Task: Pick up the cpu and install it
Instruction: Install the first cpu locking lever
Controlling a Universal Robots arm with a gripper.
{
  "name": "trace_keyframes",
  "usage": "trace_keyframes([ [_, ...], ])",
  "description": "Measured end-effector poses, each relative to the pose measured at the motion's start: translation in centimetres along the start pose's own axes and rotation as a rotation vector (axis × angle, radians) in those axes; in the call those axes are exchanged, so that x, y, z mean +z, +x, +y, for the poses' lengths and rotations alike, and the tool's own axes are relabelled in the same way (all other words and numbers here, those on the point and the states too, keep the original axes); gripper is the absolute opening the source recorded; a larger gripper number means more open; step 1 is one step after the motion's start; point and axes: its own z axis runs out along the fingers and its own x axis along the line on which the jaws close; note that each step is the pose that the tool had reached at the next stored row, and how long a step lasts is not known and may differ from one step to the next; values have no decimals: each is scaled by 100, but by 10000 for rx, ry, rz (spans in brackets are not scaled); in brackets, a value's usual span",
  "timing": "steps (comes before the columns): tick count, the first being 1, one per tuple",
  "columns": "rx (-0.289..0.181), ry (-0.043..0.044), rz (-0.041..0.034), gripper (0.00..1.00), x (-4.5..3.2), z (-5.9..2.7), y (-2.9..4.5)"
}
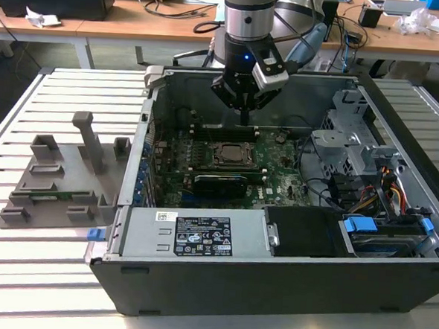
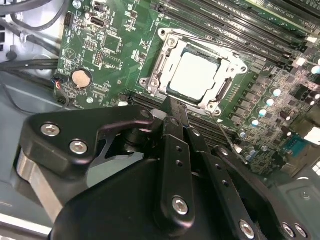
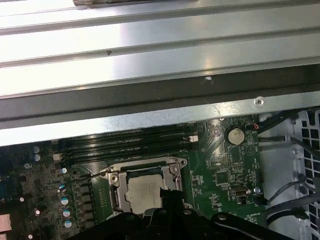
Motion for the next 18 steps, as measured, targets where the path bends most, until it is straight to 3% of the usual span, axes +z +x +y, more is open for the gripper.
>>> trace_keyframes([
  [18,-1315,-107,-24,11,0,0,0],
])
